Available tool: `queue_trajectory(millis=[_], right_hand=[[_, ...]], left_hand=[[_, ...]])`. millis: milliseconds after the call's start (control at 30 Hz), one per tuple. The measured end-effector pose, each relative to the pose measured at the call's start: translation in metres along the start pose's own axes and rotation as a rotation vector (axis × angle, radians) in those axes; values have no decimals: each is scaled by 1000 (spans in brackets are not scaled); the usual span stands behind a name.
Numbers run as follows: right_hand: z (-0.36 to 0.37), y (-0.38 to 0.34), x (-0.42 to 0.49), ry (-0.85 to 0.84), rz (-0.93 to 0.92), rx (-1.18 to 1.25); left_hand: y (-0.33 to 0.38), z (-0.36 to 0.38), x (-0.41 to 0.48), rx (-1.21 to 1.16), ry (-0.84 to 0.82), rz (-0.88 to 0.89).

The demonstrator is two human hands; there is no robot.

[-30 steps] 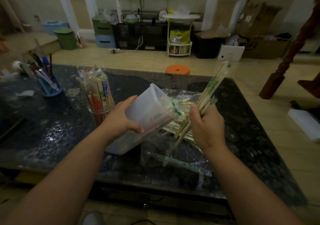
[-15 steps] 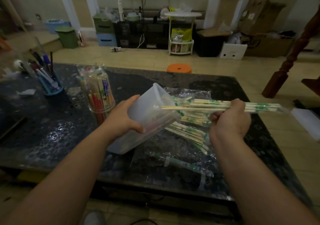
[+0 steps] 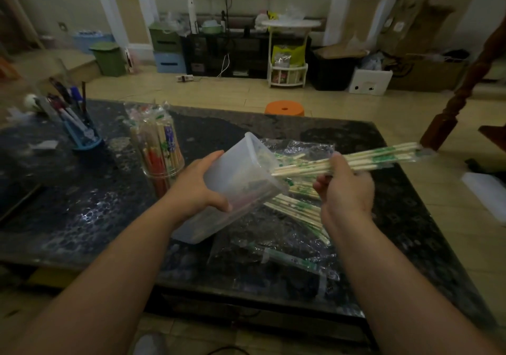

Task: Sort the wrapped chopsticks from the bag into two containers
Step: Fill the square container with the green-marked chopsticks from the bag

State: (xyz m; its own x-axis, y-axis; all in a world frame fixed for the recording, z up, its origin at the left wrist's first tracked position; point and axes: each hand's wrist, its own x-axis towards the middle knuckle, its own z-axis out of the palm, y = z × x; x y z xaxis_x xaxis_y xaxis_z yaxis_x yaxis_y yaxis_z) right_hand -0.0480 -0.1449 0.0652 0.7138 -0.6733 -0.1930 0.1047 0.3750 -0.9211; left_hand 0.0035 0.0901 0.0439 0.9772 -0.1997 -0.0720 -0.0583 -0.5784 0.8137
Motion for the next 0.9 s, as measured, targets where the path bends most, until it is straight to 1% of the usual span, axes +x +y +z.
queue_trajectory(millis=[67,167,233,267,300,367,400,433,467,533,600,700,767,833,900], right_hand=[[2,2,-1,-162,41,-42],[2,6,-3,-392,111,-248],[1,7,-5,-486,105,-292],[1,6,-6,-489,90,-256],[2,5,-8,-453,78,-180],[4,0,-8,-299,48,4],[3,-3,-8,-227,18,54],[3,-5,-8,-186,-31,36],[2,-6,-9,-182,-91,-51],[0,-3,-9,-243,-173,-287],[1,1,-9,-302,-208,-434],[1,4,-12,-342,-292,-506],[2,4,-15,-441,-329,-565],[3,7,-19,-558,-304,-606],[3,13,-20,-627,-308,-684]], left_hand=[[0,0,0,8,-12,11],[0,-1,-1,17,-24,24],[0,-1,-2,16,-42,27],[0,0,-2,15,-45,28],[0,0,-2,13,-44,28],[0,0,-1,14,-36,27],[0,0,-1,19,-35,27],[0,0,-1,23,-35,29],[-1,0,-1,26,-36,31],[-1,0,0,29,-39,34],[0,1,0,32,-41,38],[0,1,0,38,-39,45],[0,1,0,33,-40,48],[-1,2,0,37,-37,57],[0,1,0,38,-38,63]])
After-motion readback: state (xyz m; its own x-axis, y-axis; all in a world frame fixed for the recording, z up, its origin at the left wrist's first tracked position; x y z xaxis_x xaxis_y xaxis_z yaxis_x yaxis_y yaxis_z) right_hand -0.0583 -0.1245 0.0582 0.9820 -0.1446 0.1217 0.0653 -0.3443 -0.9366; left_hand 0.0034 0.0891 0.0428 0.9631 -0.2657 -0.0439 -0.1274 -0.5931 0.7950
